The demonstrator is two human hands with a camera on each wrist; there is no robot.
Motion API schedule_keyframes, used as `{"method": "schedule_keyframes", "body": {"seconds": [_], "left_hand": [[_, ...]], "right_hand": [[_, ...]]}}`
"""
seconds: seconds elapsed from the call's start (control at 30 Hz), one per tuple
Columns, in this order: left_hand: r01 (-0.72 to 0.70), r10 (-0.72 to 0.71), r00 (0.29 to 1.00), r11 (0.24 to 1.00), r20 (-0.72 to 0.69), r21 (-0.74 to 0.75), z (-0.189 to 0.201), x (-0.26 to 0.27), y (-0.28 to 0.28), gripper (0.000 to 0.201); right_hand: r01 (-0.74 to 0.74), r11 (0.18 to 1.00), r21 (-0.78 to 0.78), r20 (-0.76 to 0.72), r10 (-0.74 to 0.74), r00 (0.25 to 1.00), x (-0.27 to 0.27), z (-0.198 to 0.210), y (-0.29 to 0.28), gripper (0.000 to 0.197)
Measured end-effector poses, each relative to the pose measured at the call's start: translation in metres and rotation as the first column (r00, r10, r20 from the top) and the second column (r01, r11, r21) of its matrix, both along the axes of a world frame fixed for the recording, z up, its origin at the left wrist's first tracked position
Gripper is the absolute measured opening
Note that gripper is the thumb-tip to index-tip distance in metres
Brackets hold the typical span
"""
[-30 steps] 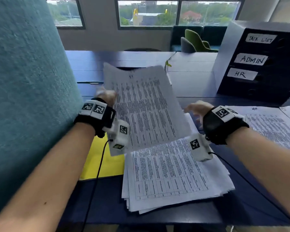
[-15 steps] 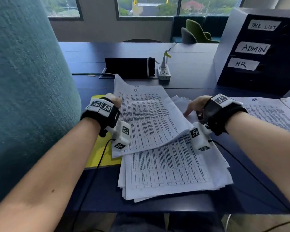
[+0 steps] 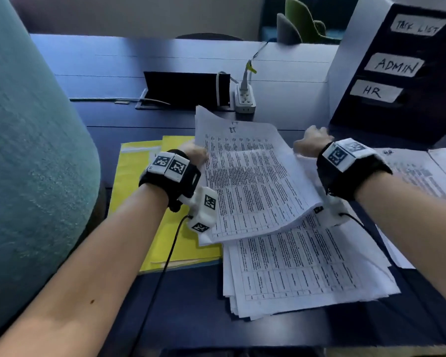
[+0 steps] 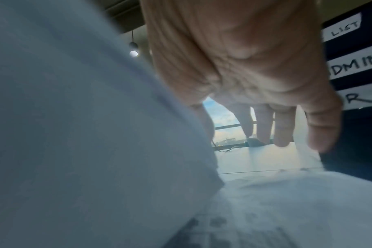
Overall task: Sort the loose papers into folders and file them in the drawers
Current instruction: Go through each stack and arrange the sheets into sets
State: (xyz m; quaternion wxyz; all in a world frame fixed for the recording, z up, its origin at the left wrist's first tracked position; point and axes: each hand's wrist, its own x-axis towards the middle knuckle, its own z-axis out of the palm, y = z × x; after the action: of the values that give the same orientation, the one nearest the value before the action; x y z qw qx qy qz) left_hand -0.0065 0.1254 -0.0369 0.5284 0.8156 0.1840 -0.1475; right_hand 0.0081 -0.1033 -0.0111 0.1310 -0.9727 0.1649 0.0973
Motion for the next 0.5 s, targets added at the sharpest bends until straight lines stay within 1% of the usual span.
{"method": "schedule_keyframes", "body": {"seconds": [0.03,0.07,0.1,0.13,0.17,0.2,0.23,0.27,0.3,0.33,0.37,0.4,0.43,0.47,0.5], "left_hand": [[0.012,-0.012,1.0,1.0,-0.008,0.016,-0.002,0.001,0.003,0.025],[0.0,-0.001,1.0,0.999,0.027,0.053,-0.005,0.003,0.009,0.019],[-0.034,0.033,0.998,0.999,0.045,0.018,-0.003,0.005,0.014,0.019],[-0.069,0.069,0.997,0.998,0.041,-0.011,0.005,0.004,0.018,0.024],[-0.107,0.107,0.994,0.994,0.006,-0.038,0.012,0.003,0.024,0.03],[-0.142,0.142,0.99,0.99,-0.007,-0.016,0.02,0.0,0.03,0.034],[-0.194,0.194,0.981,0.981,0.017,-0.017,0.026,0.0,0.035,0.035],[-0.238,0.238,0.971,0.971,0.005,-0.002,0.037,-0.005,0.039,0.035],[-0.201,0.199,0.98,0.974,0.023,0.104,0.041,-0.008,0.044,0.035],[-0.141,0.143,0.99,0.973,0.0,0.184,0.043,-0.011,0.048,0.036],[-0.171,0.185,0.98,0.971,-0.076,0.168,0.04,-0.008,0.055,0.035],[-0.249,0.255,0.958,0.967,-0.129,0.058,0.04,-0.007,0.061,0.029],[-0.268,0.276,0.951,0.96,-0.139,0.077,0.043,-0.012,0.065,0.018],[-0.259,0.278,0.953,0.953,-0.122,0.154,0.039,-0.012,0.069,0.02],[-0.26,0.29,0.948,0.944,-0.133,0.2,0.034,-0.012,0.073,0.032]], "right_hand": [[0.0,0.996,0.087,0.06,-0.006,0.998,0.008,-0.004,0.003,0.049],[0.001,0.979,0.202,0.096,-0.021,0.995,0.013,-0.004,0.009,0.037],[-0.004,0.95,0.311,0.109,-0.031,0.994,0.017,-0.004,0.015,0.024],[-0.014,0.91,0.415,0.091,-0.026,0.995,0.017,-0.002,0.021,0.018],[-0.003,0.859,0.512,0.071,-0.039,0.997,0.015,-0.002,0.028,0.02],[0.015,0.799,0.601,0.037,-0.046,0.998,0.011,0.001,0.036,0.021],[0.032,0.752,0.659,-0.005,-0.038,0.999,0.007,0.0,0.043,0.019],[0.039,0.735,0.677,-0.041,-0.015,0.999,0.002,0.0,0.052,0.017],[0.03,0.729,0.684,-0.06,0.015,0.998,-0.003,0.0,0.061,0.016],[0.02,0.733,0.68,-0.071,0.039,0.997,-0.007,-0.003,0.07,0.015],[0.023,0.733,0.68,-0.09,0.052,0.995,-0.009,-0.008,0.078,0.014],[0.034,0.727,0.686,-0.118,0.065,0.991,-0.014,-0.007,0.087,0.012],[0.038,0.737,0.675,-0.138,0.076,0.987,-0.015,-0.015,0.095,0.011],[0.022,0.749,0.662,-0.152,0.105,0.983,-0.018,-0.016,0.103,0.01],[-0.026,0.763,0.646,-0.146,0.157,0.977,-0.023,-0.017,0.112,0.01]]}}
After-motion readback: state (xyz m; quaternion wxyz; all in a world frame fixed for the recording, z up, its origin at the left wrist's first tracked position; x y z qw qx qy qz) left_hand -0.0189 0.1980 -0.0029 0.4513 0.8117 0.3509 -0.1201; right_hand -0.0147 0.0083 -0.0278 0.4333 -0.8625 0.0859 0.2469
